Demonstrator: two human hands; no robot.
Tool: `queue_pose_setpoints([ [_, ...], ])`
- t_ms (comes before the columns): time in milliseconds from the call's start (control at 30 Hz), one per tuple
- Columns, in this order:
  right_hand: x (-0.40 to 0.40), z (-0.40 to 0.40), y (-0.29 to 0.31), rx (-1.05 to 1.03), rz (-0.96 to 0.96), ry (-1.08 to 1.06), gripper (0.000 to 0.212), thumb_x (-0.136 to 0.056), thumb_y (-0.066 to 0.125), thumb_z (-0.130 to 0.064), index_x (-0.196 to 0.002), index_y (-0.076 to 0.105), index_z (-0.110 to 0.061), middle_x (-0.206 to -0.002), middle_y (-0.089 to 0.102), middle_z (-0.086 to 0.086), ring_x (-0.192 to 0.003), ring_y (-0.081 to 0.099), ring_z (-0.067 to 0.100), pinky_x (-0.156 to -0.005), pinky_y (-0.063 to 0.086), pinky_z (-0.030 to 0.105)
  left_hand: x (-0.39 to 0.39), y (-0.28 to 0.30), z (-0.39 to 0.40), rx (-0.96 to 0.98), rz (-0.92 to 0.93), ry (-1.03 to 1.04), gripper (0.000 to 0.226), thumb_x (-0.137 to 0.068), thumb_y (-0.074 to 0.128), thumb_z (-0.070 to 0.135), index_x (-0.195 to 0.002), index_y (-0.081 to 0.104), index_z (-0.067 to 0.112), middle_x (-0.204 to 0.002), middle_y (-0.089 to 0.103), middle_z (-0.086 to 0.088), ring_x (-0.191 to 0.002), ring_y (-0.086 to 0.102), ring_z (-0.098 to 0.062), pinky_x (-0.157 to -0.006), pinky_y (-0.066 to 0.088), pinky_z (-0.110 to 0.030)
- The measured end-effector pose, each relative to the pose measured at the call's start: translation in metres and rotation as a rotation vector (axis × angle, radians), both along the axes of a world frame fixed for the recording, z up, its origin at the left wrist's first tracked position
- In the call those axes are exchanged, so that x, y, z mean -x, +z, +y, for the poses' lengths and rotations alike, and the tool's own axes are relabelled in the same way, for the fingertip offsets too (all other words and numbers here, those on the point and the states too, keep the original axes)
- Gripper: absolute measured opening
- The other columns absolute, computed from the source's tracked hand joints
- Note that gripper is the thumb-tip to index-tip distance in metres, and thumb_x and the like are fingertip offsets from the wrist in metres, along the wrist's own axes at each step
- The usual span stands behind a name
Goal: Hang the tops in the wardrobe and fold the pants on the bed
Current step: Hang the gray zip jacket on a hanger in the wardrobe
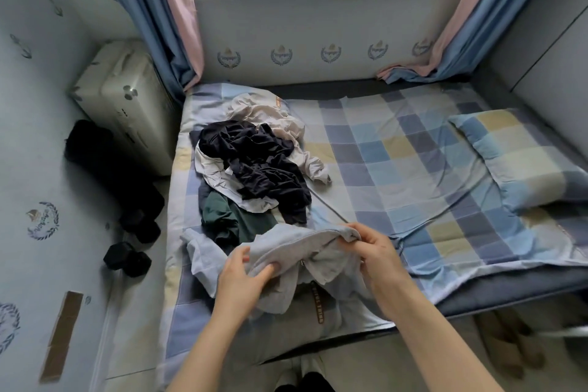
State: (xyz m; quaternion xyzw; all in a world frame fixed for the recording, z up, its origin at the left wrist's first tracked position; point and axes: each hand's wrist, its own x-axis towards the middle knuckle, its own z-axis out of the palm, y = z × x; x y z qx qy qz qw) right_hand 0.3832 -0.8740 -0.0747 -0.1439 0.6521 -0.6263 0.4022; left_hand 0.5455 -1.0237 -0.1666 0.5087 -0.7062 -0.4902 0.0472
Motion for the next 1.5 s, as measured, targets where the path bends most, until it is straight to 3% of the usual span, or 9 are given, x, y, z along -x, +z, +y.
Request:
queue_pose_setpoints([
  [200,-0.006,0.007,0.007,0.125,-0.236,-0.221,0.027,-0.093,0.042,0.002,-0.091,0.068,0.002,-0.085,0.071,0.016,-0.078,0.071,0.022,-0.060,0.056,0.027,-0.018,-0.032,0.011,-0.090,-0.040,-0.338,0.046,-0.068,0.075,0.049,-0.108,0.053,0.048,-0.096,0.065,0.019,-0.085,0.064,-0.001,-0.072,0.055,-0.026],
  [400,-0.012,0.032,0.015,0.111,-0.231,-0.259,0.020,-0.087,0.058,-0.013,-0.093,0.072,0.000,-0.094,0.071,0.022,-0.085,0.071,0.029,-0.065,0.057,0.031,-0.002,-0.033,0.004,-0.169,0.036,0.092,0.014,-0.090,0.047,0.005,-0.080,0.056,0.008,-0.078,0.064,-0.014,-0.078,0.063,-0.034,-0.071,0.056,-0.043],
  [600,-0.016,0.077,0.038,0.194,-0.228,-0.476,0.037,-0.077,0.070,-0.020,-0.106,0.066,0.003,-0.100,0.070,0.021,-0.089,0.070,0.029,-0.070,0.058,0.032,0.041,0.030,0.007,-0.670,0.341,0.190,0.014,-0.093,0.049,0.004,-0.093,0.063,0.004,-0.083,0.064,-0.013,-0.078,0.062,-0.029,-0.067,0.059,-0.037],
  [767,0.000,0.126,0.078,0.307,-0.149,-0.695,0.013,-0.073,0.070,-0.022,-0.084,0.076,-0.018,-0.090,0.073,0.010,-0.083,0.071,0.023,-0.064,0.057,0.027,0.082,0.117,0.040,-0.883,0.582,0.000,0.017,-0.090,0.049,0.016,-0.093,0.063,0.008,-0.083,0.049,-0.013,-0.071,0.046,-0.024,-0.063,0.030,-0.032],
  [900,0.013,0.189,0.109,0.391,-0.097,-0.896,0.015,-0.076,0.068,-0.026,-0.086,0.078,-0.021,-0.090,0.075,0.007,-0.083,0.073,0.019,-0.065,0.058,0.031,0.113,0.181,0.099,-0.926,0.623,-0.293,0.029,-0.096,0.043,0.019,-0.111,0.062,0.002,-0.087,0.069,-0.017,-0.079,0.070,-0.029,-0.069,0.059,-0.039],
  [1100,0.003,0.328,0.131,0.477,-0.177,-1.179,0.047,-0.071,0.068,-0.027,-0.115,0.070,-0.012,-0.110,0.071,0.013,-0.099,0.069,0.028,-0.086,0.055,0.042,0.150,0.216,0.237,-0.459,0.583,-0.677,0.022,-0.067,0.079,0.033,-0.089,0.077,0.031,-0.090,0.076,-0.006,-0.092,0.071,-0.022,-0.085,0.054,-0.041],
  [1167,-0.013,0.382,0.135,0.520,-0.189,-1.221,0.031,-0.077,0.063,-0.022,-0.103,0.075,-0.012,-0.108,0.072,0.014,-0.099,0.070,0.028,-0.088,0.054,0.043,0.163,0.211,0.289,-0.304,0.576,-0.740,0.004,-0.081,0.073,0.032,-0.084,0.075,0.028,-0.078,0.075,-0.006,-0.078,0.070,-0.019,-0.076,0.054,-0.037],
  [1333,-0.056,0.493,0.139,0.586,-0.185,-1.348,0.029,-0.069,0.062,-0.016,-0.090,0.078,-0.005,-0.100,0.072,0.017,-0.091,0.071,0.028,-0.079,0.058,0.041,0.195,0.179,0.411,0.004,0.406,-0.874,0.051,-0.090,0.060,0.044,-0.051,0.045,0.015,-0.045,0.043,0.002,-0.045,0.039,-0.013,-0.045,0.031,-0.025],
  [1500,-0.092,0.578,0.143,0.586,-0.239,-1.377,0.036,-0.067,0.063,-0.020,-0.094,0.076,-0.001,-0.106,0.070,0.021,-0.097,0.069,0.031,-0.082,0.057,0.041,0.205,0.145,0.535,0.318,0.374,-1.207,0.036,-0.089,0.060,0.049,-0.071,0.055,0.017,-0.062,0.058,0.000,-0.063,0.056,-0.023,-0.053,0.039,-0.035],
])
